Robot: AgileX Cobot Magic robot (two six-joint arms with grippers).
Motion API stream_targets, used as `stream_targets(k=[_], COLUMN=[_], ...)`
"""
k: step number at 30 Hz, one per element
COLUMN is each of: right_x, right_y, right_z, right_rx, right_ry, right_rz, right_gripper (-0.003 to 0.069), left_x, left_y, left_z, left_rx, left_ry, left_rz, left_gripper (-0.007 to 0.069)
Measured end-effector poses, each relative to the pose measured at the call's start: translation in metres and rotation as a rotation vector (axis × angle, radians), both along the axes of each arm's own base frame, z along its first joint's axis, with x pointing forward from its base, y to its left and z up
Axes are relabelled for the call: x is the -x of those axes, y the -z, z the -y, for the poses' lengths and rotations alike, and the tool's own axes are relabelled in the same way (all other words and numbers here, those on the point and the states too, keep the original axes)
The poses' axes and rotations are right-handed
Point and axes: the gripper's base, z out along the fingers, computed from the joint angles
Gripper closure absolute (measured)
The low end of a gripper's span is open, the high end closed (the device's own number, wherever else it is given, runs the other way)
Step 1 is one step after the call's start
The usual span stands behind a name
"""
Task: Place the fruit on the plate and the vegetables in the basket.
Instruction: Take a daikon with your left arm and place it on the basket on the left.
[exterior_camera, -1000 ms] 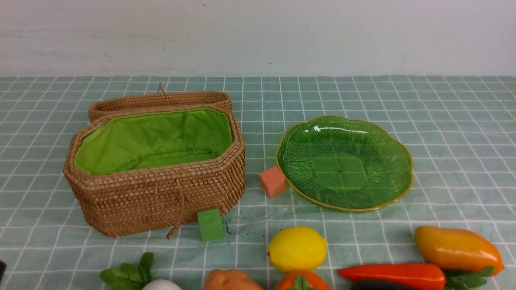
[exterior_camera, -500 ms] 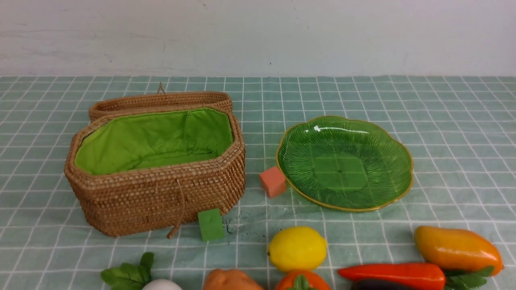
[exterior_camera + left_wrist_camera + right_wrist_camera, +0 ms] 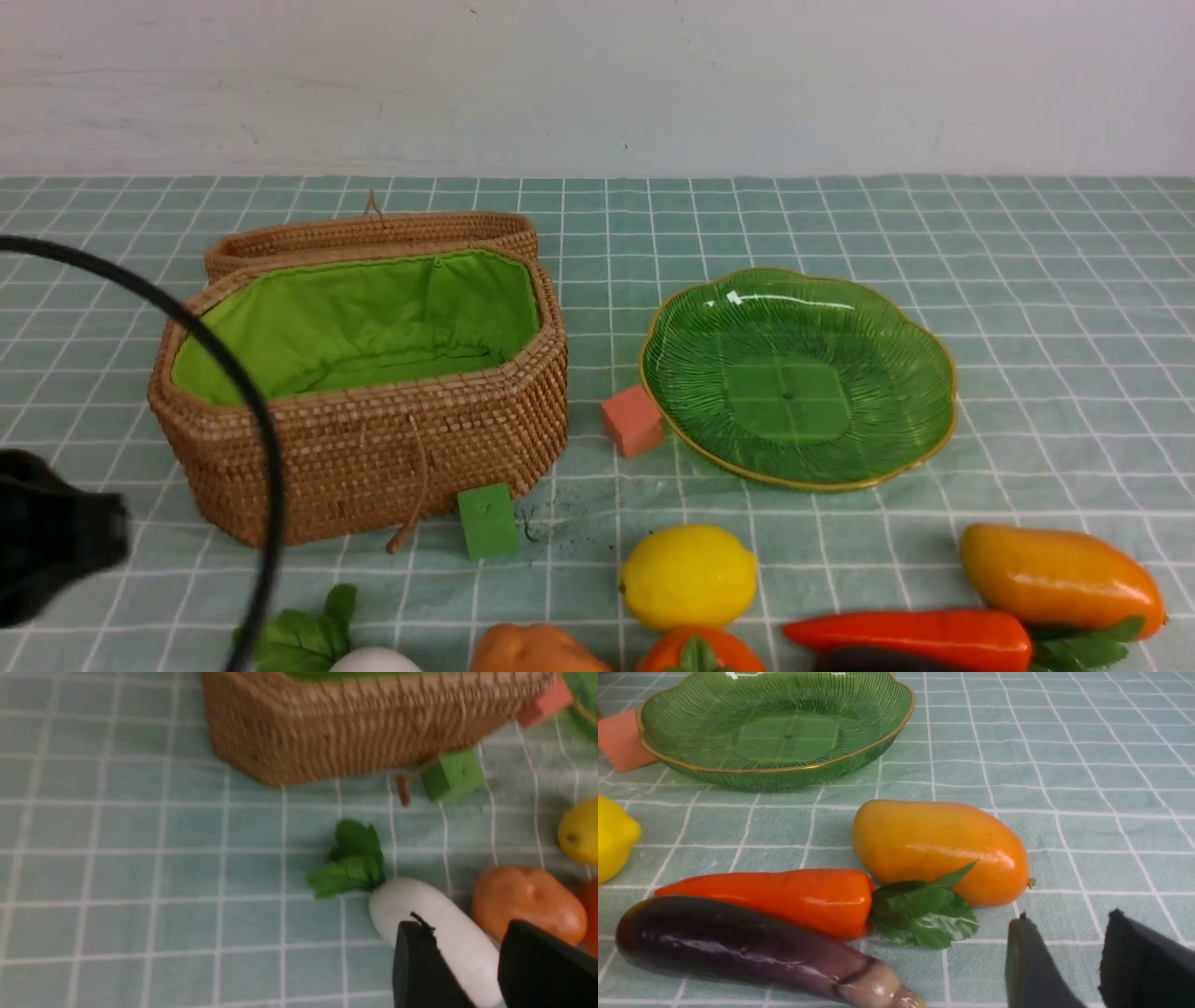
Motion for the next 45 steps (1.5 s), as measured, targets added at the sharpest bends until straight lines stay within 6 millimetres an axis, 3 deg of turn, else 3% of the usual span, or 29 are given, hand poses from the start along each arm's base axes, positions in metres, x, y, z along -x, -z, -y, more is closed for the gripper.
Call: stream_targets(k=[5, 8, 12, 14, 18, 21, 25, 27, 33, 36, 37, 39, 40, 41, 44, 45], right_x=[0.000, 0.000, 0.000, 0.000, 0.000, 0.000, 0.000, 0.000, 0.000, 0.000, 0.000, 0.000, 0.000, 0.000, 0.000, 0.000], right_y=[0.000, 0.000, 0.000, 0.000, 0.000, 0.000, 0.000, 0.000, 0.000, 0.000, 0.000, 0.000, 0.000, 0.000, 0.000, 0.000], right_z=[0.000, 0.000, 0.000, 0.000, 0.000, 0.000, 0.000, 0.000, 0.000, 0.000, 0.000, 0.000, 0.000, 0.000, 0.000, 0.000], right_rx=[0.000, 0.000, 0.000, 0.000, 0.000, 0.000, 0.000, 0.000, 0.000, 0.000, 0.000, 0.000, 0.000, 0.000, 0.000, 0.000], right_ry=[0.000, 0.000, 0.000, 0.000, 0.000, 0.000, 0.000, 0.000, 0.000, 0.000, 0.000, 0.000, 0.000, 0.000, 0.000, 0.000], right_rz=[0.000, 0.000, 0.000, 0.000, 0.000, 0.000, 0.000, 0.000, 0.000, 0.000, 0.000, 0.000, 0.000, 0.000, 0.000, 0.000], right_gripper=[0.0417, 0.0417, 0.0417, 0.0417, 0.0417, 0.0417, 0.0417, 0.0417, 0.0417, 0.0417, 0.0417, 0.0417, 0.0417, 0.0417, 0.0417, 0.0417], left_x=[-0.022, -0.039, -0.053, -0.061, -0.074, -0.084, -0.087, -0.087, -0.073, -0.058, -0.059, -0.060, -0.060, -0.065, -0.086, -0.088], left_y=[0.026, 0.054, 0.084, 0.097, 0.124, 0.146, 0.156, 0.155, 0.124, 0.071, 0.065, 0.018, 0.018, -0.008, -0.055, -0.056], left_z=[0.033, 0.057, 0.070, 0.074, 0.083, 0.089, 0.090, 0.090, 0.079, 0.069, 0.068, 0.059, 0.058, 0.051, 0.031, 0.030], left_rx=[0.047, 0.059, 0.059, 0.046, 0.015, -0.009, -0.028, -0.033, -0.065, -0.027, -0.018, 0.059, 0.057, 0.098, 0.164, 0.165], left_ry=[-0.004, -0.062, -0.187, -0.217, -0.247, -0.256, -0.258, -0.253, -0.195, -0.149, -0.146, -0.165, -0.170, -0.194, -0.262, -0.267], left_rz=[-0.169, -0.303, -0.440, -0.477, -0.528, -0.559, -0.577, -0.570, -0.539, -0.448, -0.434, -0.331, -0.335, -0.278, -0.140, -0.137], left_gripper=[0.0270, 0.0122, -0.0002, -0.0029, -0.0036, 0.0002, 0.0097, 0.0098, 0.0098, 0.0098, 0.0098, 0.0098, 0.0098, 0.0098, 0.0098, 0.0098])
